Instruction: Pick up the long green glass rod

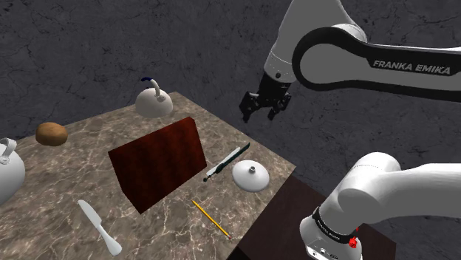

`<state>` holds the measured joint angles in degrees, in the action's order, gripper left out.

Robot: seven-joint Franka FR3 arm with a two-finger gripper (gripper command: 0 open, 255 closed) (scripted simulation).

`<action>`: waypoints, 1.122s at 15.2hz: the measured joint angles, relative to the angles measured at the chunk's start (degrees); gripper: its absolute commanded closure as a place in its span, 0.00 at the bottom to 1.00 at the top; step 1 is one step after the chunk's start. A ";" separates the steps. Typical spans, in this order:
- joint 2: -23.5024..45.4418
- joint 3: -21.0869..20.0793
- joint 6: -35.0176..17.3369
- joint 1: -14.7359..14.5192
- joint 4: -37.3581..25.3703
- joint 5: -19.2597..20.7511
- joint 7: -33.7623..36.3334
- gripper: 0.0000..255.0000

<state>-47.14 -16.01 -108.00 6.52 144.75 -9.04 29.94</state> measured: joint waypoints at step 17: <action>29.35 -33.14 -26.09 18.24 1.06 -3.14 57.93 0.00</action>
<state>-17.79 -49.15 -134.09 24.76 145.81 -12.18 87.87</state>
